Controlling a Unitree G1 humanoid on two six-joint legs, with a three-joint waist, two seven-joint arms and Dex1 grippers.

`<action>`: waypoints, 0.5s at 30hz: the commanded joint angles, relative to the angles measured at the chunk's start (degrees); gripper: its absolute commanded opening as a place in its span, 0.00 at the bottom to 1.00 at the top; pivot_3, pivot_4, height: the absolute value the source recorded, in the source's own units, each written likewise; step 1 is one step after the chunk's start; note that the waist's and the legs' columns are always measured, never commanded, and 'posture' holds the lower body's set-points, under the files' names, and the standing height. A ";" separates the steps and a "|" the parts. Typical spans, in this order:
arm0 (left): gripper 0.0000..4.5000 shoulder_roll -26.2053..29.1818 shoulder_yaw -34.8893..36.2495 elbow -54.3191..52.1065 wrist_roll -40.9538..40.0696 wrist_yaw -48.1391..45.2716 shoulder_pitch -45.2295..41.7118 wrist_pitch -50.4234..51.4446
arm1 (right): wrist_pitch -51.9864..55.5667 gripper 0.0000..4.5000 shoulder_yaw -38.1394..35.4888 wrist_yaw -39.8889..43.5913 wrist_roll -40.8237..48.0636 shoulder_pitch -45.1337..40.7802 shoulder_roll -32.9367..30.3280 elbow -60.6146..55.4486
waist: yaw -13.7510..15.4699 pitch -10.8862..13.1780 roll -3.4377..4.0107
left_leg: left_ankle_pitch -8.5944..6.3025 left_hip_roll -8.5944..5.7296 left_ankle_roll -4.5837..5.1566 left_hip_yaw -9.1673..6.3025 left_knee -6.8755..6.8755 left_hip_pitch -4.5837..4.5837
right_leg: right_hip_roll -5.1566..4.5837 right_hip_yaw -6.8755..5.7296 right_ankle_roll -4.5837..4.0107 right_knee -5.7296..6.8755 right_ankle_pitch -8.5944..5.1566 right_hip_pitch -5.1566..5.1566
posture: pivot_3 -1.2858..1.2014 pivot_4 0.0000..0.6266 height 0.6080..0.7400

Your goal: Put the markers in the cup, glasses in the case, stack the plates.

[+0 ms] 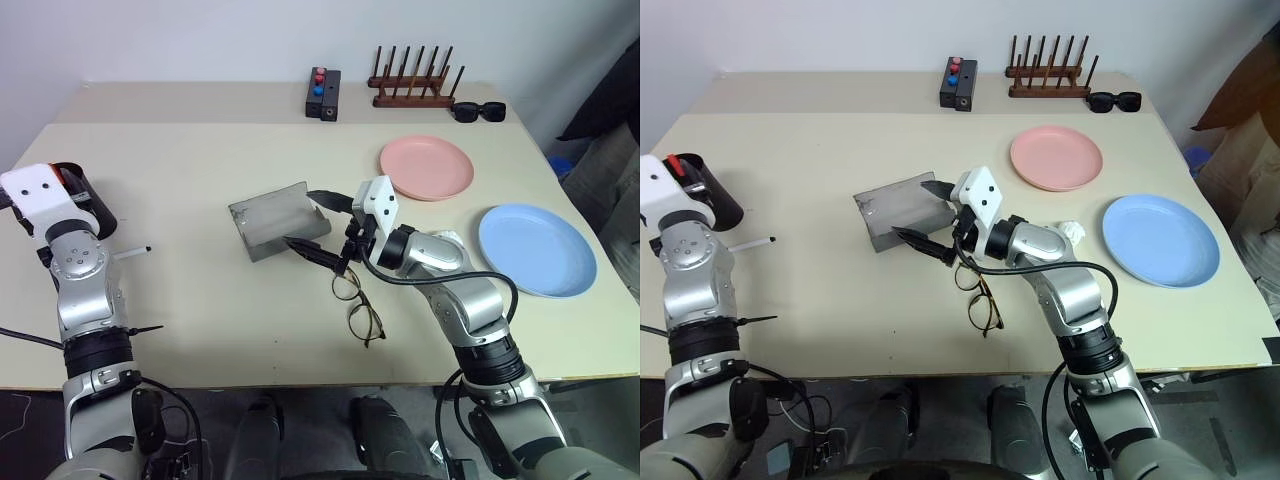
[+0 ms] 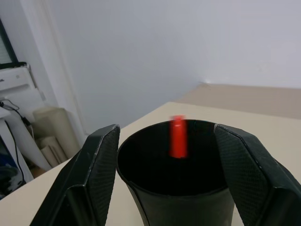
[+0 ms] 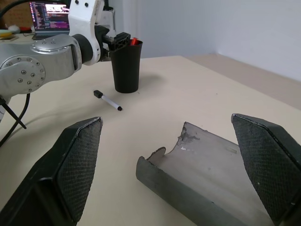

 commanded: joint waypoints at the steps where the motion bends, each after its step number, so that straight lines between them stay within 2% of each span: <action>1: 0.72 1.42 0.15 -5.15 -1.57 -2.15 -1.70 -2.88 | -1.01 1.00 -0.23 0.00 0.55 -0.69 0.25 -2.38 | 0.03 0.00 0.00 | 0.00 0.00 0.00 0.00 0.00 0.00 | 0.00 0.00 0.00 0.00 0.00 0.00 | 0.52 0.24 1.00; 4: 0.72 4.80 -2.12 -10.74 -4.52 -12.15 0.11 -2.74 | -0.98 1.00 -0.35 -0.15 0.46 -0.65 0.13 -2.52 | 0.01 0.01 -0.01 | 0.00 0.00 0.00 0.00 0.00 -0.01 | 0.00 0.00 0.00 0.00 0.00 -0.01 | 0.52 0.24 1.00; 8: 0.99 10.60 -2.81 -19.57 -12.82 -26.68 6.26 6.95 | -0.91 1.00 -0.94 -0.16 0.43 -0.48 -0.55 -2.47 | -0.25 0.02 0.03 | 0.00 0.00 -0.01 0.03 -0.09 0.00 | -0.02 0.02 -0.01 -0.04 -0.01 -0.03 | 0.52 0.24 1.00; 12: 0.99 19.97 -3.39 -25.13 -14.76 -33.57 15.41 26.35 | -1.12 1.00 -1.31 0.22 0.40 -0.36 -1.29 -1.95 | -1.15 0.06 0.06 | 0.00 0.04 0.00 0.06 -0.22 0.03 | -0.01 0.04 -0.03 0.01 -0.02 -0.11 | 0.52 0.24 1.00; 15: 0.99 22.31 -2.88 -26.00 -17.65 -34.57 16.79 38.89 | -1.31 1.00 -1.23 0.34 0.46 -0.56 -1.42 -1.50 | -1.27 0.08 0.01 | -0.01 0.06 0.00 0.05 -0.20 0.01 | 0.01 0.03 -0.25 0.03 -0.14 -0.16 | 0.52 0.24 1.00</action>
